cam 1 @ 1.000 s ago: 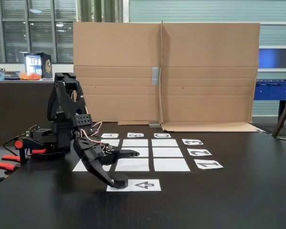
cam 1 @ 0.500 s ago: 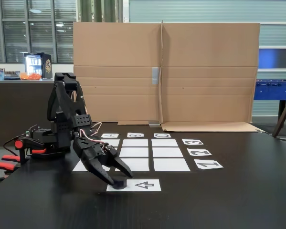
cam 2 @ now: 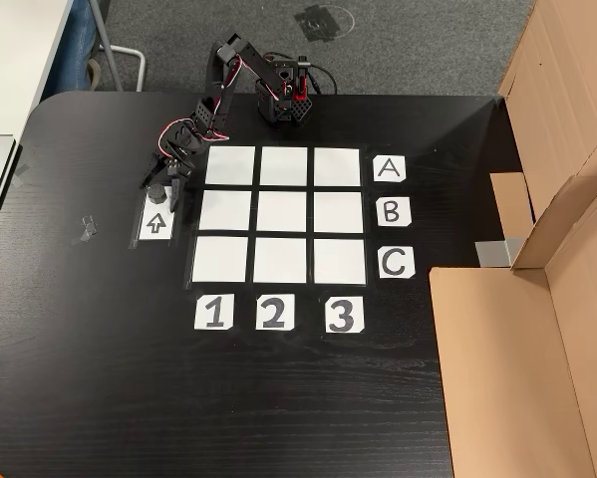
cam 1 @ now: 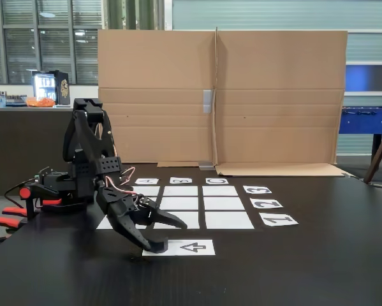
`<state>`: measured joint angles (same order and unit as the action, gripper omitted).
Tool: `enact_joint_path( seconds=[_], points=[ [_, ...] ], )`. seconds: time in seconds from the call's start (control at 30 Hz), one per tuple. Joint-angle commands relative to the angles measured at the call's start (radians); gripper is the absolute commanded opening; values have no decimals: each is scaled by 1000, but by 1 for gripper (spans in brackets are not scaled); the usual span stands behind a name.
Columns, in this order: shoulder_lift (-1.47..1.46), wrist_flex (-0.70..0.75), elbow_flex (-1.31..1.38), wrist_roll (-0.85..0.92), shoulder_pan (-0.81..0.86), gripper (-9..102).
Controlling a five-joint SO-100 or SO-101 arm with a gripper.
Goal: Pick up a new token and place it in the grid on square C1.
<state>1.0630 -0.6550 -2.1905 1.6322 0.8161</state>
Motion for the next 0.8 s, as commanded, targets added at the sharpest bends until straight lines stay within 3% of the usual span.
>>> enact_joint_path(
  seconds=[0.0, 0.43, 0.63, 0.77],
  points=[
    [2, -26, 14, 6, 11, 49],
    [-11, -109, -37, 28, 20, 43],
    [-2, -118, -54, 20, 21, 6],
    [6, -118, -55, -5, 17, 1]
  ],
)
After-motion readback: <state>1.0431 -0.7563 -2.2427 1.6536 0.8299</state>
